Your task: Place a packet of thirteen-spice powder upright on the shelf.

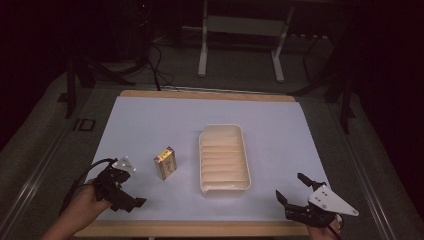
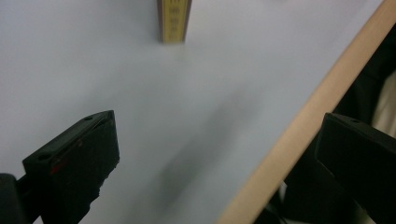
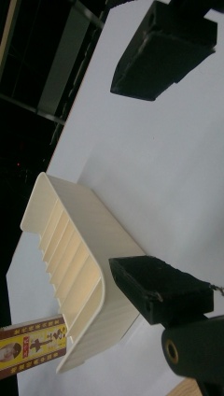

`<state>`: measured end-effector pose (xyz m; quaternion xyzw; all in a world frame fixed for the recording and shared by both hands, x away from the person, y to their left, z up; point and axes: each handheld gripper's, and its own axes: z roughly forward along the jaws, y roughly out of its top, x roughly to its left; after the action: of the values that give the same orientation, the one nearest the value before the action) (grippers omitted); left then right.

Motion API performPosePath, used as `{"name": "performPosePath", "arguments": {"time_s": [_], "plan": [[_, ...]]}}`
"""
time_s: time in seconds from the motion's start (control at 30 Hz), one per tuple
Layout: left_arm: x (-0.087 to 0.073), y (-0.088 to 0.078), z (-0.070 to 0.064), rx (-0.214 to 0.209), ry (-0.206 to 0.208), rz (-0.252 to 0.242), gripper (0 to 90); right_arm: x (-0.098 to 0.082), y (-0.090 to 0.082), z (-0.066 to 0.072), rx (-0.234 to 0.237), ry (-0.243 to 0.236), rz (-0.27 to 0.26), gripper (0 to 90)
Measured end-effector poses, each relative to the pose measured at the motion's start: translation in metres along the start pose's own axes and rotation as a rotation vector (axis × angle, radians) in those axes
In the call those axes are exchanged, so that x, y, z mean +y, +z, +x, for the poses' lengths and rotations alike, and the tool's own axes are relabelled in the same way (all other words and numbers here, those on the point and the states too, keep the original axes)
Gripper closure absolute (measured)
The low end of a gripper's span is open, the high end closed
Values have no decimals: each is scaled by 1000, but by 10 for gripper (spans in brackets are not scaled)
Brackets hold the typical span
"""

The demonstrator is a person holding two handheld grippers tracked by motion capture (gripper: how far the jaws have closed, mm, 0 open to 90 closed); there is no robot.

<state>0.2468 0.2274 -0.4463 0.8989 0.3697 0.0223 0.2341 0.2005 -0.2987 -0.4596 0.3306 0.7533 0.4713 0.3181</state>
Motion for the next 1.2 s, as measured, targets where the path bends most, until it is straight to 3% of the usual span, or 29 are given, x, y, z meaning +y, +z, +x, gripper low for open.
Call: {"name": "performPosePath", "arguments": {"time_s": [0.1, 0.17, 0.3, 0.5, 0.6, 0.63, 0.97, 1.2], "plan": [[5, 1, 2, -30, -33, 82, 0, 0, 0, 0, 2, -1, 3, 140], [9, 1, 2, -7, -52, 145, 0, 0, 0, 0, 2, -1, 5, 140], [15, 0, 4, -25, -105, 182, 0, 0, 0, 0, 3, -1, 6, 140], [21, 0, 5, -33, -137, 237, 0, -1, 1, 0, 4, 0, 9, 140], [26, -1, 6, -23, -134, 273, 0, -1, 1, 0, 3, 0, 11, 140], [31, -2, 4, -30, -111, 286, 0, -1, 1, 1, 2, -5, 12, 140], [56, -9, -1, -23, -53, 310, 0, 0, 1, 2, 5, -15, 22, 140], [77, -12, 6, -36, -48, 297, 0, 0, 1, 3, 15, -19, 19, 140]]}}
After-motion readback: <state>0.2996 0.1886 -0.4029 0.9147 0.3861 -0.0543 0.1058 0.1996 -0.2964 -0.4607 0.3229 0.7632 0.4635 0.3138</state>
